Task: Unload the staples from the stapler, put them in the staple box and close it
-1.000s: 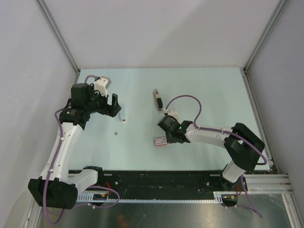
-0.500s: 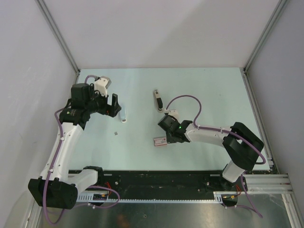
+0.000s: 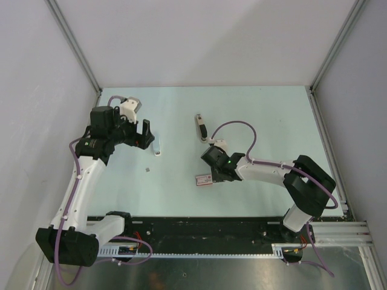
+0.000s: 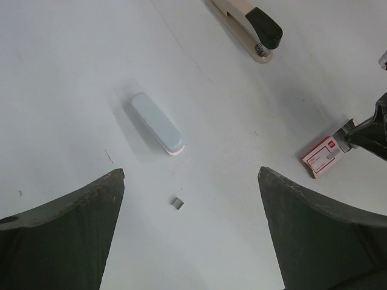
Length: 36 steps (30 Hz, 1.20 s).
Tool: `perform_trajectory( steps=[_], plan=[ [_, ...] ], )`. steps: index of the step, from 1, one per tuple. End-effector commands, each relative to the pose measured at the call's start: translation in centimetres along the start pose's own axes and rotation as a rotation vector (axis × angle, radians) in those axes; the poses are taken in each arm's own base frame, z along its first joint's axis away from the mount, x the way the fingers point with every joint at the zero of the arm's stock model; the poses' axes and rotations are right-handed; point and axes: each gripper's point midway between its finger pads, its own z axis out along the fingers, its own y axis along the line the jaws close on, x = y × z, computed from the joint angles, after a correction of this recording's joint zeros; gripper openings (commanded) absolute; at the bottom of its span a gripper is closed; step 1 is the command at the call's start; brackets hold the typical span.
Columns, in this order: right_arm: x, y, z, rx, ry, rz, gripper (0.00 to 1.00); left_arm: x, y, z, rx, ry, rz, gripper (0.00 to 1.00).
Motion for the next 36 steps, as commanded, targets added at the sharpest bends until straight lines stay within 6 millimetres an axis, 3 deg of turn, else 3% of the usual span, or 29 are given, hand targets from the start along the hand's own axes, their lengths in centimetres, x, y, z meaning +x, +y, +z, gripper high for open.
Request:
perform_trajectory(
  steps=[1, 19, 36],
  plan=[
    [-0.2, 0.0, 0.4, -0.004, -0.004, -0.004, 0.08, -0.6, -0.6, -0.7, 0.031, -0.037, 0.056, 0.97],
    [-0.4, 0.0, 0.9, -0.003, 0.000, -0.002, 0.09, -0.2, -1.0, -0.6, 0.050, -0.033, 0.060, 0.97],
    [-1.2, 0.3, 0.3, -0.023, -0.012, 0.005, 0.21, -0.2, -1.3, -0.5, 0.069, -0.034, 0.058, 0.99]
  ],
)
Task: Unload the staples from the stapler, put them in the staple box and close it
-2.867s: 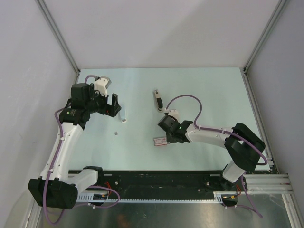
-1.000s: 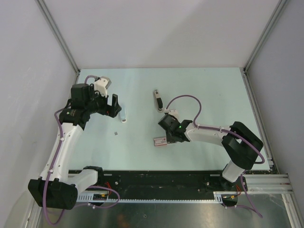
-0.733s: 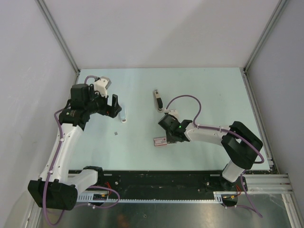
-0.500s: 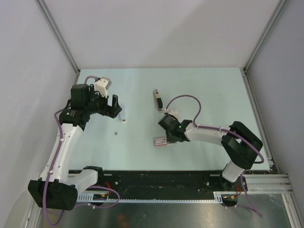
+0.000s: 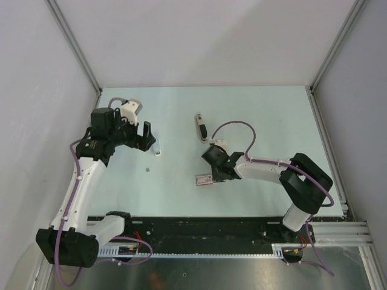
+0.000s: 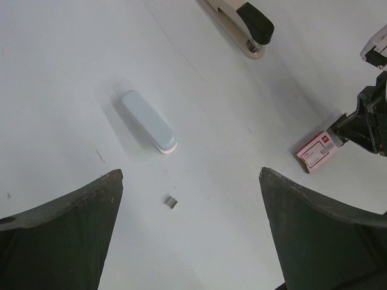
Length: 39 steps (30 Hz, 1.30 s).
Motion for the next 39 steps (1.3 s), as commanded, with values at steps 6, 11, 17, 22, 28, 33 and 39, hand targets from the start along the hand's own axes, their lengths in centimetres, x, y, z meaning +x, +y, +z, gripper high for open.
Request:
perform_trajectory(
  steps=[6, 11, 17, 22, 28, 33, 39],
  plan=[
    [-1.9, 0.9, -1.9, -0.049, -0.053, 0.009, 0.24, -0.7, -0.9, -0.7, 0.048, -0.041, 0.060, 0.99],
    [-2.3, 1.3, -2.9, -0.080, -0.065, 0.012, 0.33, -0.8, -1.2, -0.7, 0.056, -0.042, 0.068, 0.99],
    [-2.1, 1.2, -3.1, -0.077, -0.062, 0.007, 0.38, -0.8, -1.4, -0.9, 0.060, -0.039, 0.075, 0.99],
    [-1.7, 0.7, -3.9, -0.067, -0.060, -0.005, 0.19, -0.5, -1.4, -0.8, 0.064, -0.031, 0.082, 0.99],
    [-0.9, -1.3, -4.4, -0.058, -0.049, 0.048, 0.03, 1.4, -3.0, 0.8, 0.100, 0.039, 0.158, 0.98],
    [-1.2, -2.5, -3.8, -0.150, -0.017, 0.167, 0.17, 5.9, -5.5, 3.9, 0.166, 0.196, 0.273, 0.96],
    [-0.9, -2.2, -2.3, -0.272, 0.059, 0.267, 0.20, 10.2, -6.4, 7.7, 0.210, 0.365, 0.413, 0.96]
  ],
)
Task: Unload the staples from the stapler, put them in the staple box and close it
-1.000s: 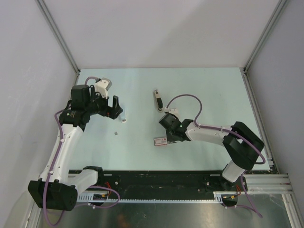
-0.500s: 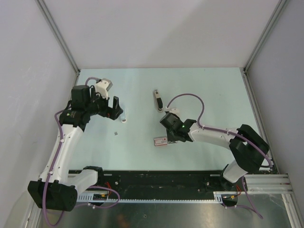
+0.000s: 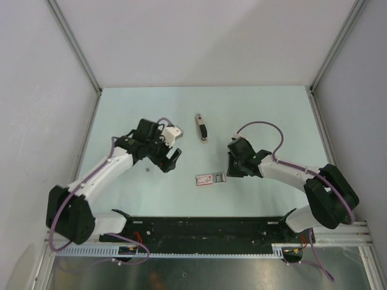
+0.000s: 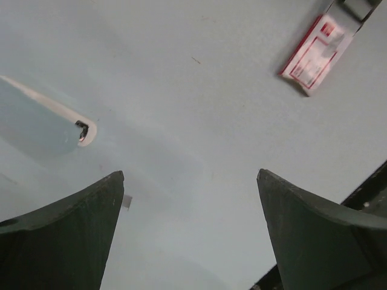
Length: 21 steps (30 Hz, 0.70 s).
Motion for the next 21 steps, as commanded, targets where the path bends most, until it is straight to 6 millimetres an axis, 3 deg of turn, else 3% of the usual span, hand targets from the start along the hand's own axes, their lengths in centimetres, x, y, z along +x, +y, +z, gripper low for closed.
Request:
perform_trajectory(
  steps=[1, 13, 21],
  plan=[
    [0.0, 2.2, 0.6, -0.165, 0.055, 0.073, 0.20, 0.9, 0.4, 2.8, -0.004, 0.078, 0.177, 0.96],
    [0.8, 1.7, 2.1, -0.259, 0.122, 0.171, 0.21, 1.0, -3.0, 9.1, 0.046, 0.175, 0.425, 0.94],
    [1.2, 1.9, 2.2, -0.290, 0.136, 0.171, 0.19, 0.9, -4.9, 11.6, 0.066, 0.205, 0.503, 0.94]
  ],
)
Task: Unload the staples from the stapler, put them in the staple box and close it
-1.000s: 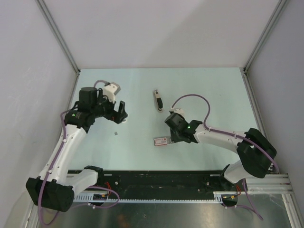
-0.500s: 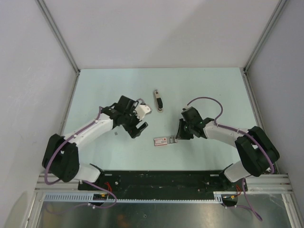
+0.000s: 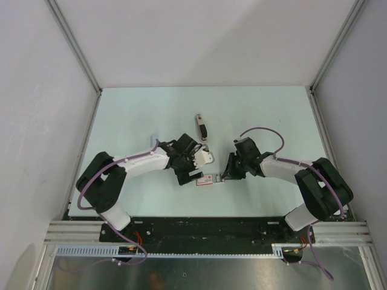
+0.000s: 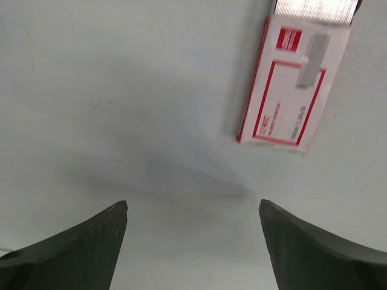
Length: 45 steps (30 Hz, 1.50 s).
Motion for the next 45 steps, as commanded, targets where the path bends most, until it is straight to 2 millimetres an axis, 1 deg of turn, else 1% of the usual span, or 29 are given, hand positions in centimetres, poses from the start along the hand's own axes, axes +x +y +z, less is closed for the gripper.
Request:
perform_trajectory(
  steps=[1, 8, 14, 17, 29, 33, 37, 45],
  plan=[
    [-0.1, 0.9, 0.2, -0.055, 0.007, -0.002, 0.19, -3.4, 1.6, 0.1, -0.058, -0.066, 0.058, 0.94],
    [0.2, 1.3, 0.4, -0.086, 0.027, -0.005, 0.18, -4.5, 1.9, 1.3, -0.067, -0.070, 0.070, 0.92],
    [0.4, 1.8, 0.8, -0.116, 0.043, -0.009, 0.20, -4.6, 2.0, 1.9, -0.067, -0.068, 0.070, 0.90],
    [0.6, 2.1, 1.0, -0.139, 0.057, -0.010, 0.23, -4.5, 1.9, 2.1, -0.066, -0.067, 0.068, 0.89],
    [1.0, 3.3, 1.3, -0.182, 0.088, -0.025, 0.29, -5.0, 1.7, 2.0, -0.072, -0.081, 0.060, 0.88],
    [1.2, 3.7, 1.6, -0.191, 0.107, -0.026, 0.30, -4.9, 1.6, 2.0, -0.074, -0.076, 0.063, 0.88],
    [1.3, 3.4, 1.5, -0.185, 0.115, -0.020, 0.31, -4.6, 1.7, 2.0, -0.078, -0.068, 0.066, 0.88],
    [1.0, 3.1, 0.4, -0.191, 0.113, -0.033, 0.31, -4.5, 1.7, 1.9, -0.082, -0.066, 0.067, 0.88]
  ],
)
